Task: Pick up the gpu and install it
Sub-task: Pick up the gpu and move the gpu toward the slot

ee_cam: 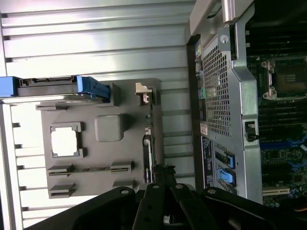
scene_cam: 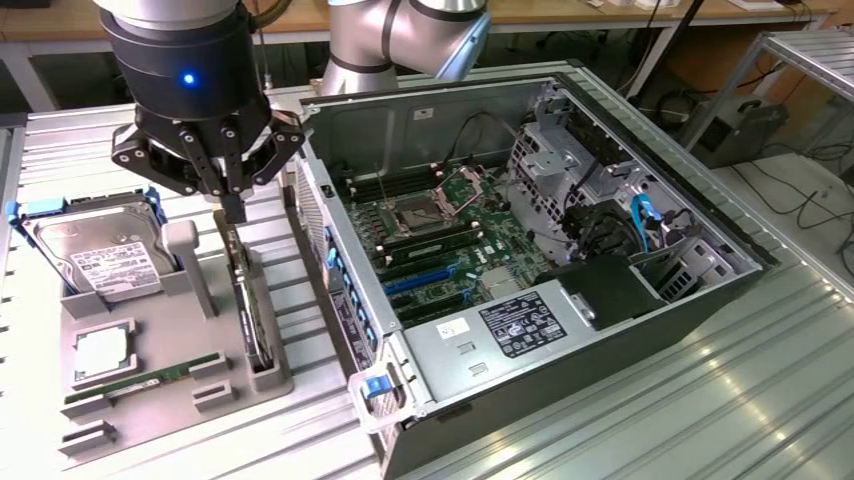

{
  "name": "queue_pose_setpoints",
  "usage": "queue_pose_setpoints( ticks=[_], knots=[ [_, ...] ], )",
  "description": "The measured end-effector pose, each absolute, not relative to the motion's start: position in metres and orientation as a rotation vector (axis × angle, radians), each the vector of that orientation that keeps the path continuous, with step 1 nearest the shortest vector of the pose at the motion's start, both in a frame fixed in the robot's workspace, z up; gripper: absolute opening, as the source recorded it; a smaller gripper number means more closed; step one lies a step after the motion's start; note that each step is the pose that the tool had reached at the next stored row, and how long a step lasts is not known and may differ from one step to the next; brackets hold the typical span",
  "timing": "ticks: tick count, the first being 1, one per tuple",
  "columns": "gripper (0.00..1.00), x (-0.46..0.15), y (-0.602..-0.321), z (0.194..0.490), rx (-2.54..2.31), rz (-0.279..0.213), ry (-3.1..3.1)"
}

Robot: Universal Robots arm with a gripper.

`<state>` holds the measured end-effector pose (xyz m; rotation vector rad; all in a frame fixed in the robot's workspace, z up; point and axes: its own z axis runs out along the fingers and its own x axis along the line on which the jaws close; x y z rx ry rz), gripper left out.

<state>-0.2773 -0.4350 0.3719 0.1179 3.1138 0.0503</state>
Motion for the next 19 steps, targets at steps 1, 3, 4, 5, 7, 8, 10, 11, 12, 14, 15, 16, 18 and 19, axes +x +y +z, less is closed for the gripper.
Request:
queue_pose_setpoints(
  ticks=[1, 3, 4, 5, 7, 8, 10, 11, 12, 14, 15, 16, 18, 19],
  knots=[
    [0.11, -0.278, -0.435, 0.371, 0.118, 0.05, 3.114],
    [0.11, -0.281, -0.436, 0.37, 0.118, 0.051, 3.114],
    [0.11, -0.283, -0.436, 0.37, 0.118, 0.05, 3.114],
    [0.11, -0.284, -0.437, 0.369, 0.118, 0.05, 3.114],
    [0.11, -0.285, -0.437, 0.368, 0.118, 0.051, 3.114],
    [0.11, -0.285, -0.437, 0.367, 0.118, 0.051, 3.114],
    [0.11, -0.285, -0.437, 0.366, 0.118, 0.05, 3.114],
    [0.17, -0.285, -0.437, 0.364, 0.118, 0.05, 3.114],
    [0.24, -0.285, -0.437, 0.363, 0.118, 0.05, 3.114],
    [0.24, -0.285, -0.437, 0.359, 0.118, 0.05, 3.114],
    [0.3, -0.285, -0.437, 0.357, 0.118, 0.05, 3.114],
    [0.3, -0.285, -0.437, 0.355, 0.118, 0.05, 3.114],
    [0.3, -0.285, -0.437, 0.352, 0.118, 0.05, 3.114],
    [0.3, -0.285, -0.437, 0.35, 0.118, 0.05, 3.114]
  ],
)
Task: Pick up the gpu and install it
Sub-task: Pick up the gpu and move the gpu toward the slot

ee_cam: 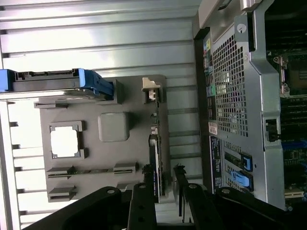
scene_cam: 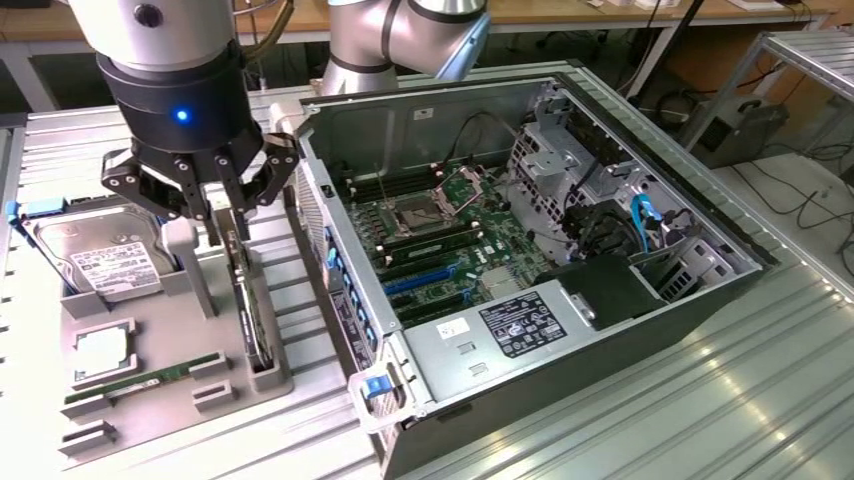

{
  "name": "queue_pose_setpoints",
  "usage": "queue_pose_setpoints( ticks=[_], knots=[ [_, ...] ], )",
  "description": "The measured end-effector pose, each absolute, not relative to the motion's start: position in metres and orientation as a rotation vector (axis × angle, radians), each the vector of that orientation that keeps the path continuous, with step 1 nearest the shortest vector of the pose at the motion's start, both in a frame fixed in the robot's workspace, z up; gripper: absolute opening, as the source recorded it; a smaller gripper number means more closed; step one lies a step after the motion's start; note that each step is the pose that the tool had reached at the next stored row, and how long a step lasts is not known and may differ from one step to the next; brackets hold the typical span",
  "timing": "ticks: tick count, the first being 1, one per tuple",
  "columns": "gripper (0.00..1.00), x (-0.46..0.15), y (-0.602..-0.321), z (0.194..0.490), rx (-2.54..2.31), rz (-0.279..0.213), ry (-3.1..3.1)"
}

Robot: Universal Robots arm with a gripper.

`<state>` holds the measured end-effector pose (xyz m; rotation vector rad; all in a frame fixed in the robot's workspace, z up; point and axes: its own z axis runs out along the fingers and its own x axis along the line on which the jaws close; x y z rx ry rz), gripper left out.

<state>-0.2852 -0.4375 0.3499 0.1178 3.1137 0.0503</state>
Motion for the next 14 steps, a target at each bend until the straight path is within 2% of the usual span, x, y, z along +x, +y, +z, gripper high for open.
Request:
queue_pose_setpoints(
  ticks=[14],
  knots=[
    [0.3, -0.285, -0.445, 0.32, 0.118, 0.05, 3.114]
  ],
)
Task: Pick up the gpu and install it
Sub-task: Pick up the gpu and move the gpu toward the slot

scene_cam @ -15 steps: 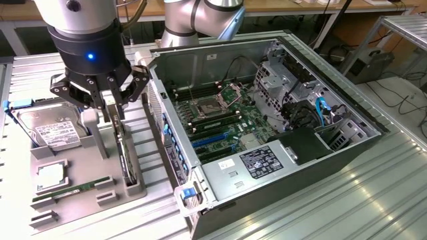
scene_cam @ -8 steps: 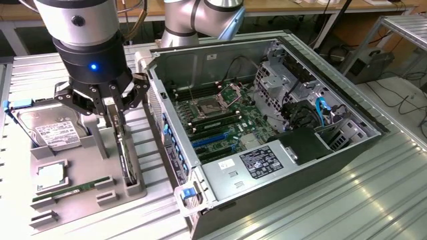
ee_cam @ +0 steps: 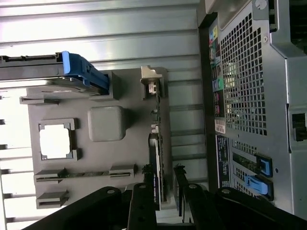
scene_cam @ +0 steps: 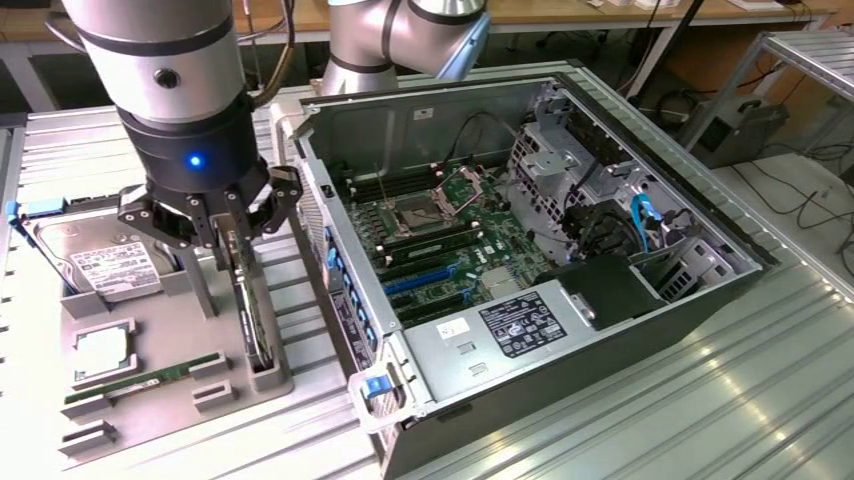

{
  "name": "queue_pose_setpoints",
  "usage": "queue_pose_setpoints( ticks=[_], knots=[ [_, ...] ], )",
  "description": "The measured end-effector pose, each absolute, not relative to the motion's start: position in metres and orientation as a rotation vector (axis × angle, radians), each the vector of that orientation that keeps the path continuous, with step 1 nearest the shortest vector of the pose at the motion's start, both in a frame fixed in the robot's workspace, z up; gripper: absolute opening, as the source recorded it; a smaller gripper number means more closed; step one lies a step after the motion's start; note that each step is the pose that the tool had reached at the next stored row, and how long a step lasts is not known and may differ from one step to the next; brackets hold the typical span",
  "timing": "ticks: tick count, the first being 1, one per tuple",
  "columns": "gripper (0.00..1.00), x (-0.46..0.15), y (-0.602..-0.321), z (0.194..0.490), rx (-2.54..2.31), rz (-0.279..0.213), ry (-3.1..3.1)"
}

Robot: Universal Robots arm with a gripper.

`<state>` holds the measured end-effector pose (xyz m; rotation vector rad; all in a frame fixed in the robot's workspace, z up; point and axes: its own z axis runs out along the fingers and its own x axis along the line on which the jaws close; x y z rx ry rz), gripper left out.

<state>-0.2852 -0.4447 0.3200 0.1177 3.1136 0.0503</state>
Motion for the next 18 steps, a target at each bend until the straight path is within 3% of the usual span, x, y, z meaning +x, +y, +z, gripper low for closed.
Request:
queue_pose_setpoints(
  ticks=[14, 18],
  knots=[
    [0.3, -0.286, -0.449, 0.288, 0.118, 0.05, 3.114],
    [0.38, -0.289, -0.449, 0.278, 0.118, 0.05, 3.114]
  ],
)
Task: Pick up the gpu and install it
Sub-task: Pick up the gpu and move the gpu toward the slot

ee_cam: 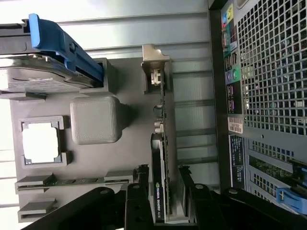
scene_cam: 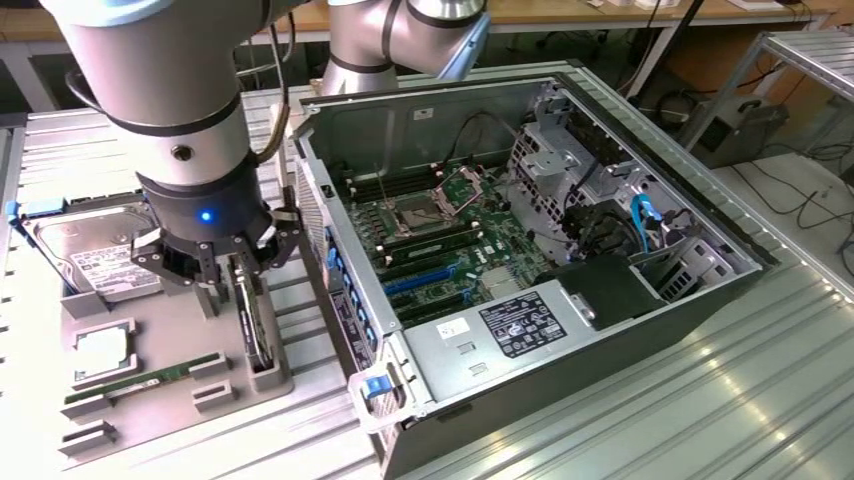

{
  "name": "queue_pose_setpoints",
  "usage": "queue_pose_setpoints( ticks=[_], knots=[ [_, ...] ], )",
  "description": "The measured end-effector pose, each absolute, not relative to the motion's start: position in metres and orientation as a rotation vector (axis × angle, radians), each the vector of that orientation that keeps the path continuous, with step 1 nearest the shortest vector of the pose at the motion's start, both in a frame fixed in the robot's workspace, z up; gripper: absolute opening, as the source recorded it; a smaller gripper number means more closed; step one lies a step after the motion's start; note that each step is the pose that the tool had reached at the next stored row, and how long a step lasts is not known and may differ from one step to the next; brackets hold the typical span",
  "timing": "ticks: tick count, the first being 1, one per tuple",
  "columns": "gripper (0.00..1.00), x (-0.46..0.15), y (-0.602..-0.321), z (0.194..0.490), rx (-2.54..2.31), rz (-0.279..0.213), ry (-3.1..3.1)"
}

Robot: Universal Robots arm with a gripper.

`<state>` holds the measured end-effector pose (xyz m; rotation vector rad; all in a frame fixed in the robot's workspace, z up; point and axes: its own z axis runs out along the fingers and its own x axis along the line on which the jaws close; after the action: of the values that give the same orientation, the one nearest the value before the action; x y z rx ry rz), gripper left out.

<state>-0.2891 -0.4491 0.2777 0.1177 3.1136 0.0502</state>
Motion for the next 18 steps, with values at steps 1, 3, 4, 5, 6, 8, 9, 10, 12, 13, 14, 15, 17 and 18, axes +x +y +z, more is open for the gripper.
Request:
queue_pose_setpoints(
  ticks=[1, 3, 4, 5, 6, 8, 9, 10, 12, 13, 14, 15, 17, 18],
  knots=[
    [0.38, -0.29, -0.449, 0.275, 0.118, 0.05, 3.114],
    [0.38, -0.29, -0.449, 0.27, 0.118, 0.05, 3.114],
    [0.38, -0.29, -0.449, 0.268, 0.118, 0.05, 3.114],
    [0.38, -0.29, -0.448, 0.266, 0.118, 0.05, 3.114],
    [0.38, -0.291, -0.448, 0.264, 0.118, 0.05, 3.114],
    [0.38, -0.291, -0.446, 0.259, 0.118, 0.05, 3.114],
    [0.38, -0.291, -0.446, 0.258, 0.118, 0.05, 3.114],
    [0.38, -0.291, -0.445, 0.256, 0.118, 0.05, 3.114],
    [0.38, -0.291, -0.443, 0.253, 0.118, 0.05, 3.114],
    [0.38, -0.291, -0.443, 0.252, 0.118, 0.05, 3.114],
    [0.38, -0.291, -0.443, 0.25, 0.118, 0.05, 3.114],
    [0.38, -0.291, -0.443, 0.25, 0.117, 0.05, 3.114],
    [0.38, -0.291, -0.443, 0.249, 0.118, 0.05, 3.114],
    [0.38, -0.291, -0.443, 0.249, 0.118, 0.05, 3.114]
  ],
)
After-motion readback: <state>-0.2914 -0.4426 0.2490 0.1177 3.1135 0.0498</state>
